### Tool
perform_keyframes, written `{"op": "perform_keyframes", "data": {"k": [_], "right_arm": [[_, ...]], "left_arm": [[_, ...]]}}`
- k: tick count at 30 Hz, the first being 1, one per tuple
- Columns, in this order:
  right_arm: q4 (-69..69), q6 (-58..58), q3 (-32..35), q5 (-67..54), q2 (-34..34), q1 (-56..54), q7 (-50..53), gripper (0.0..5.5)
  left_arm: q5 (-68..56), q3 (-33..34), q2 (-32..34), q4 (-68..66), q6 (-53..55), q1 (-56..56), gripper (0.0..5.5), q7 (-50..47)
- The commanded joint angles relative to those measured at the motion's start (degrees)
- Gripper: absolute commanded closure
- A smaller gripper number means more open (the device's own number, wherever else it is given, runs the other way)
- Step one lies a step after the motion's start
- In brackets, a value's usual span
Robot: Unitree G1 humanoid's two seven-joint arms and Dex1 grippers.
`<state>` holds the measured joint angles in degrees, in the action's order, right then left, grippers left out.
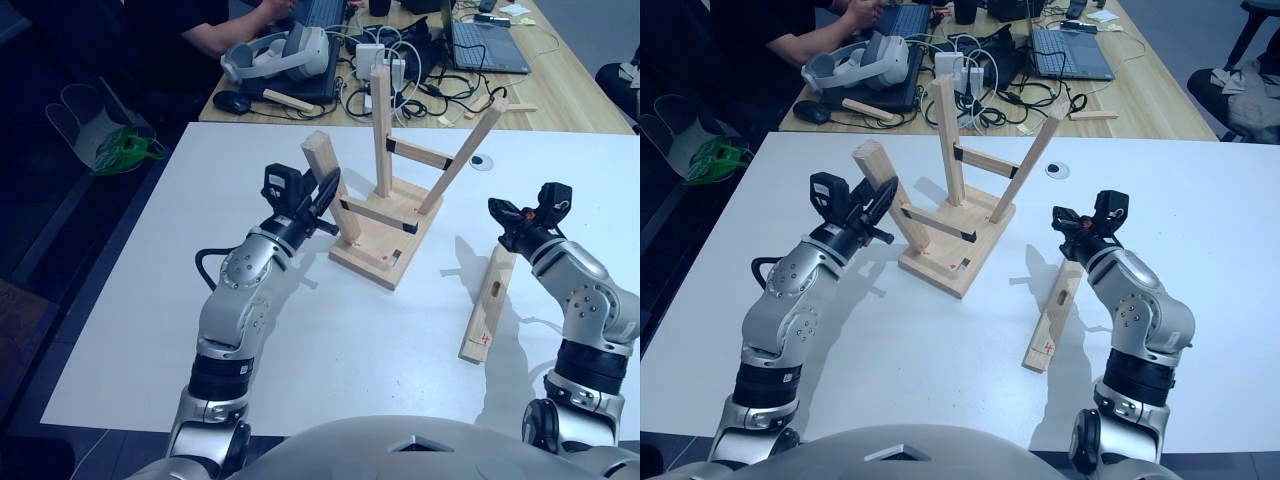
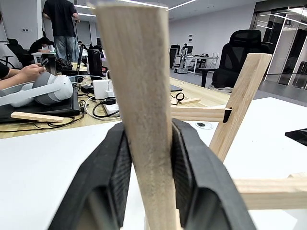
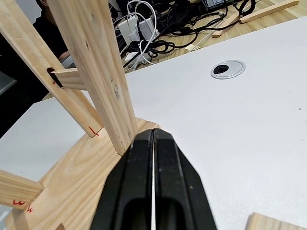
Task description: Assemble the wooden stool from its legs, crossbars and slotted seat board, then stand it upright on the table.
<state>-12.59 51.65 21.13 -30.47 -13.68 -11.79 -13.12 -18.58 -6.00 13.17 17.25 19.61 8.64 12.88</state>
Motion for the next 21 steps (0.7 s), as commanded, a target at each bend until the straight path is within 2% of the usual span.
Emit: {"op": "perform_keyframes", "data": {"k": [1, 2, 10, 13, 14, 17, 19, 21], "right_arm": [[0.61, -0.19, -0.3, -0.57, -0.81, -0.76, -0.05, 5.5], [0.62, -0.22, -0.35, -0.58, -0.88, -0.77, -0.04, 5.5], [0.25, -0.32, 0.29, -1.29, -0.7, -0.51, 0.4, 5.5], [-0.27, -0.72, 0.55, -1.62, -0.28, -0.03, 0.83, 5.5], [-0.63, -1.03, 0.83, -1.73, -0.06, 0.23, 1.1, 5.5], [-1.84, 0.65, 4.09, -3.8, -1.57, 1.52, 1.31, 5.5], [-2.74, 1.59, 2.59, -2.52, -6.68, 4.54, -2.01, 5.5], [-5.36, 4.79, -2.37, -0.4, -16.26, 10.38, -8.16, 5.31]], "left_arm": [[4.27, -0.38, 1.82, -2.23, 0.35, -1.68, 4.47, 0.17], [3.51, 0.1, 1.33, -1.65, -0.69, -1.57, 4.11, 0.43], [1.14, 4.87, -3.18, 7.87, -5.32, 6.12, 2.81, -1.76], [-2.2, 9.6, -0.53, 13.17, -0.63, 10.0, 2.34, -2.63], [-5.38, 10.52, 1.8, 15.25, 2.73, 10.12, 2.2, -0.55], [-31.61, 14.81, 11.6, 22.06, 19.63, 5.84, 1.79, 7.97], [-41.41, 18.13, 15.47, 20.99, 25.32, 4.68, 1.53, 9.3], [-45.92, 20.3, 14.99, 17.57, 26.58, 6.78, 1.22, 5.63]]}}
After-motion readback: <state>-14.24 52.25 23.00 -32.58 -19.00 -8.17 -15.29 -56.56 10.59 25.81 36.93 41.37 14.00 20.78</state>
